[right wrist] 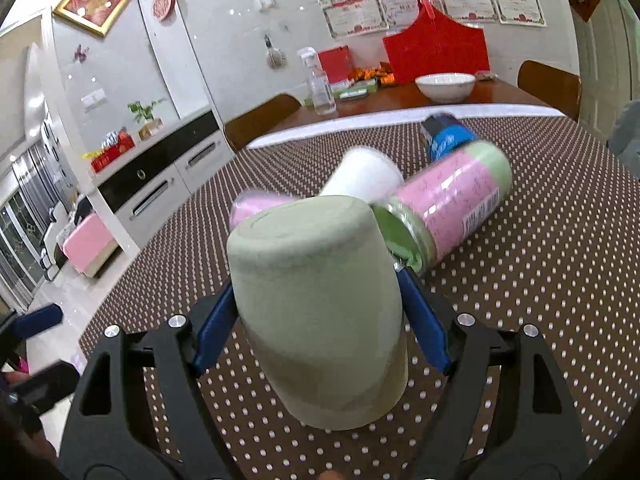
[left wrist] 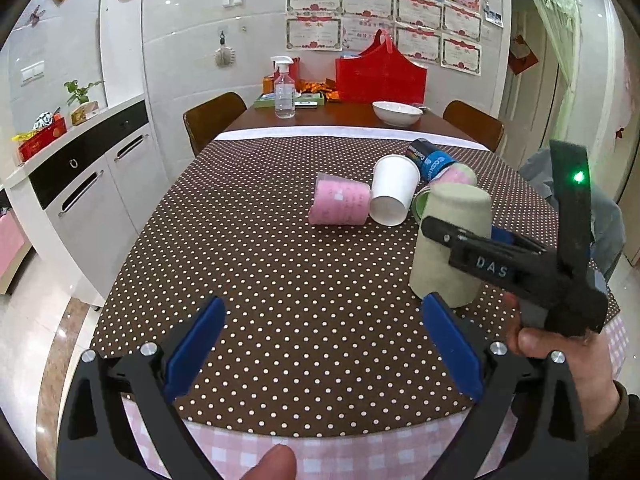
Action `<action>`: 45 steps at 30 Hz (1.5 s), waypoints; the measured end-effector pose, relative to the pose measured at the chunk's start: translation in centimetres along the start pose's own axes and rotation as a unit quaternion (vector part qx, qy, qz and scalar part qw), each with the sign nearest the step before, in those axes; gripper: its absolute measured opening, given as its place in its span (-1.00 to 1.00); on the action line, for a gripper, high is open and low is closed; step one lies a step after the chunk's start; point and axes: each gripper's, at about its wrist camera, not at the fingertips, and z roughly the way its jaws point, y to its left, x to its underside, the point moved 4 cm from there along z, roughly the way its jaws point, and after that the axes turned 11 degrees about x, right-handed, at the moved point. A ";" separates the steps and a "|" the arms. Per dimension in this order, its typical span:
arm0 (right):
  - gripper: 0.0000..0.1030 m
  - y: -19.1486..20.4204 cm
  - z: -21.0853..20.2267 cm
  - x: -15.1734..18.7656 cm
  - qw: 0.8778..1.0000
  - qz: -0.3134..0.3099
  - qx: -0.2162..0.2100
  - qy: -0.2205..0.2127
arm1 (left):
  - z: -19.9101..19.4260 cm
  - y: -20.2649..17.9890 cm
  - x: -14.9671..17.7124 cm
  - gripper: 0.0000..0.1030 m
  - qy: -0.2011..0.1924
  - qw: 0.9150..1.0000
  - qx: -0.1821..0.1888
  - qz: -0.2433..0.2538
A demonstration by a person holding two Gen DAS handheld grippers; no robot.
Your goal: Flip cup upside down
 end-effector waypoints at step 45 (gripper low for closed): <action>0.89 0.9 -20.7 -0.7 0.986 -0.009 0.119 -0.116 | -13.2 -4.3 -2.3 0.88 -0.165 0.984 -0.065 0.001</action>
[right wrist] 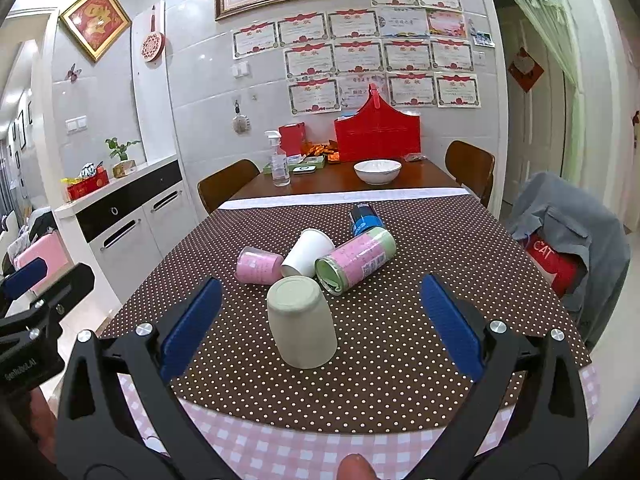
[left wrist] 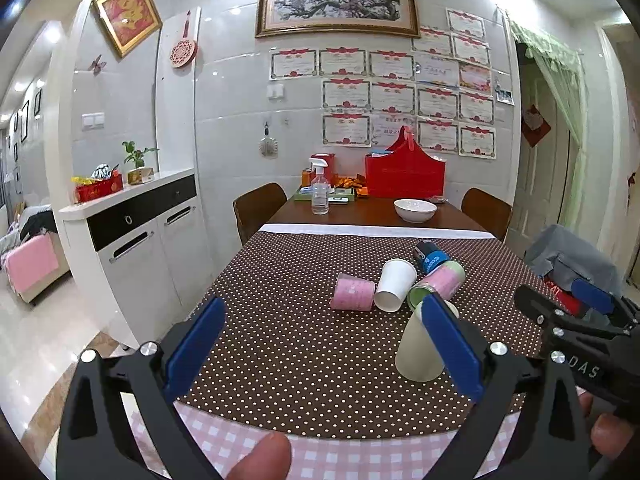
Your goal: Flip cup upside down
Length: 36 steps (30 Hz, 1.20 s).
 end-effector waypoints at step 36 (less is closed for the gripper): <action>0.89 1.4 -0.4 -0.7 1.000 -0.024 0.003 -0.013 | -0.1 0.0 0.3 0.88 -0.003 1.000 -0.012 -0.009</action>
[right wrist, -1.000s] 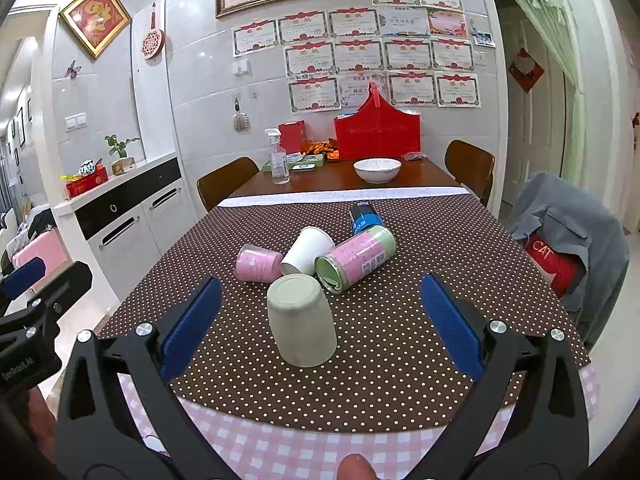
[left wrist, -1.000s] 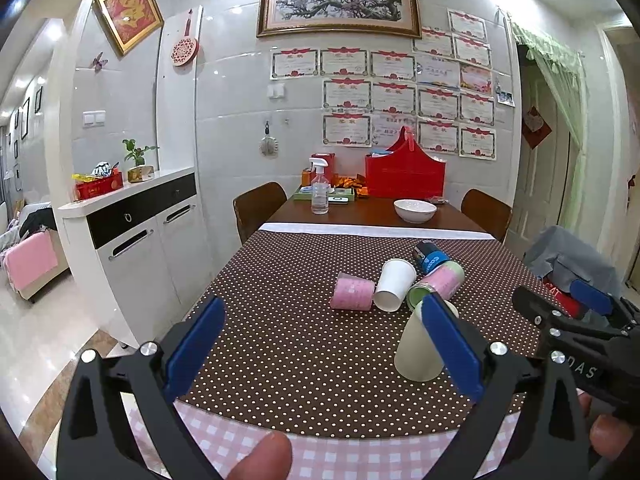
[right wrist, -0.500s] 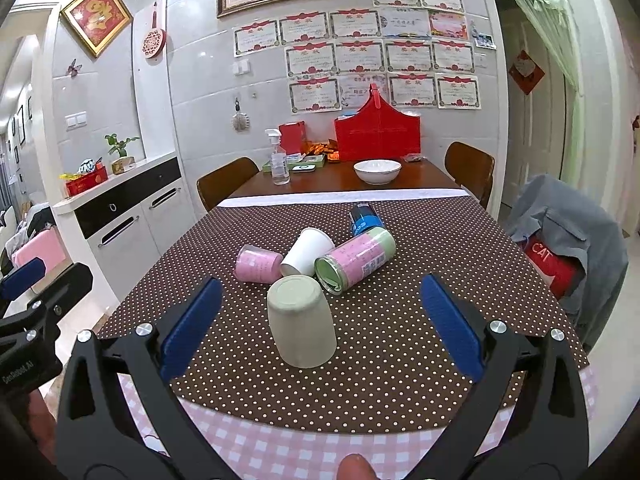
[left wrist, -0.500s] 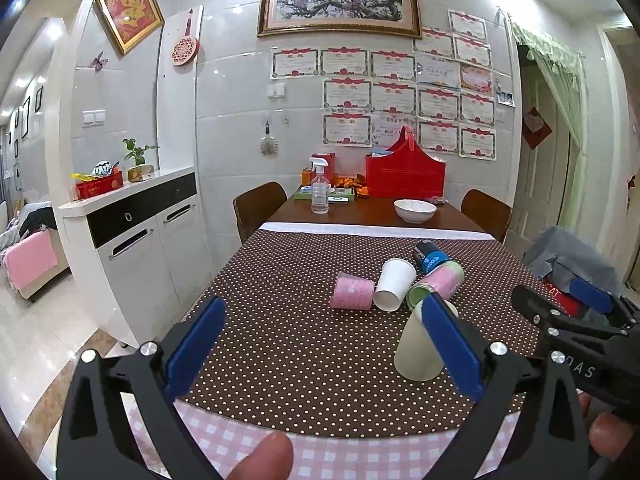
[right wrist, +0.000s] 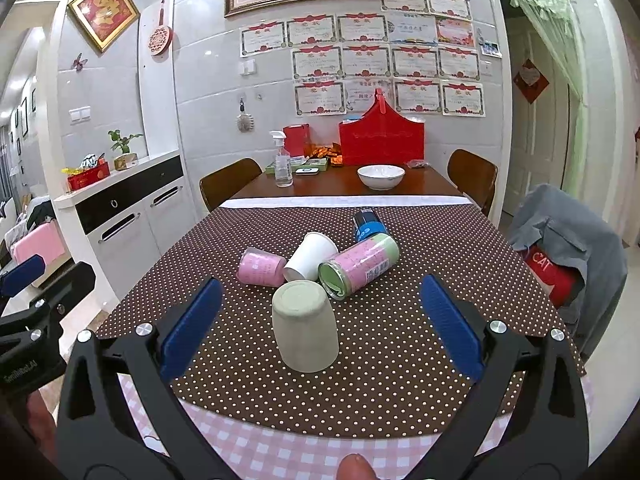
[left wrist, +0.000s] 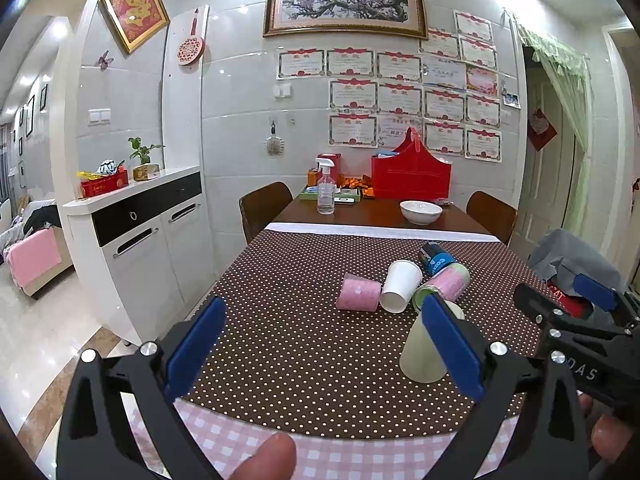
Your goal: Flip cup upside down
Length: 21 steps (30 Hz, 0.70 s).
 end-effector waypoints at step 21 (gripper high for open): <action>0.89 0.8 0.1 -0.8 1.000 0.001 -0.005 -0.002 | -0.1 0.3 -0.1 0.89 -0.003 1.000 -0.009 0.003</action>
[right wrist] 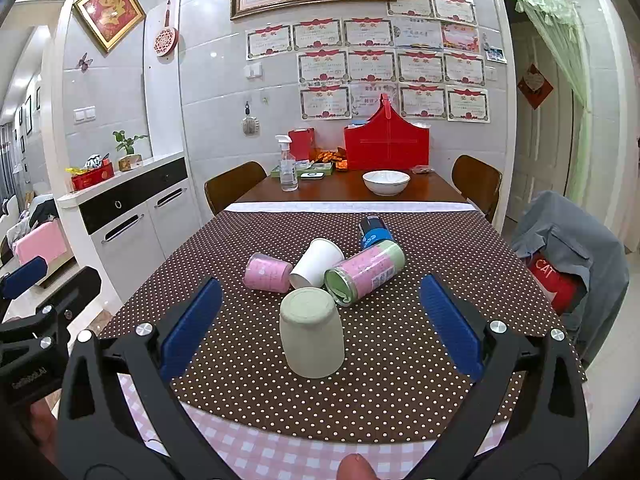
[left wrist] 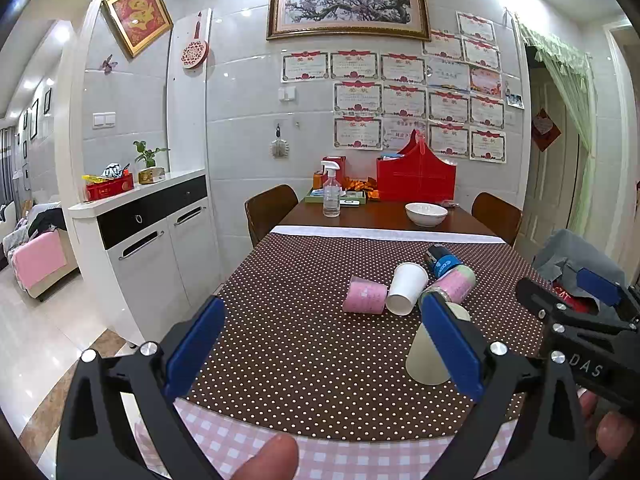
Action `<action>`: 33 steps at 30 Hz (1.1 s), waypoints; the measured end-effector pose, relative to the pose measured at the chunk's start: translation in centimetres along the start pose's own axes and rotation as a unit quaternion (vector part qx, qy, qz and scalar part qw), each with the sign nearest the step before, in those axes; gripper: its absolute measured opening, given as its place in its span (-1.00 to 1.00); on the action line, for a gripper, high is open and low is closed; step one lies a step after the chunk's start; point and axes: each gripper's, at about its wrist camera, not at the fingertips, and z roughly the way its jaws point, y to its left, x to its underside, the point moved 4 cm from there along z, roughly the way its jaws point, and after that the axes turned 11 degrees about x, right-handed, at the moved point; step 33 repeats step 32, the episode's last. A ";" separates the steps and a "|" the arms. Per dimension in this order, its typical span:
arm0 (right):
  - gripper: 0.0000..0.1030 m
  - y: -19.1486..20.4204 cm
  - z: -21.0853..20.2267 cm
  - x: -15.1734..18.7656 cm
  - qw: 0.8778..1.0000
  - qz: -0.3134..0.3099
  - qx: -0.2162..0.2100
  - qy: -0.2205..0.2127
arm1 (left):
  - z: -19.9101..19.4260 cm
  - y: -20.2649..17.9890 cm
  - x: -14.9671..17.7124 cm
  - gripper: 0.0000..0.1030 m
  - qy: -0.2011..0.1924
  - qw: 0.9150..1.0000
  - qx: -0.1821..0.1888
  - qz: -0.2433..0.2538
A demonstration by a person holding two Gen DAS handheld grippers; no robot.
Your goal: Flip cup upside down
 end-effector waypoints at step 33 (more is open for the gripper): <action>0.89 -1.1 -0.1 0.4 1.000 0.010 -0.001 0.000 | -0.6 -0.6 -0.3 0.88 -0.007 1.000 -0.008 0.012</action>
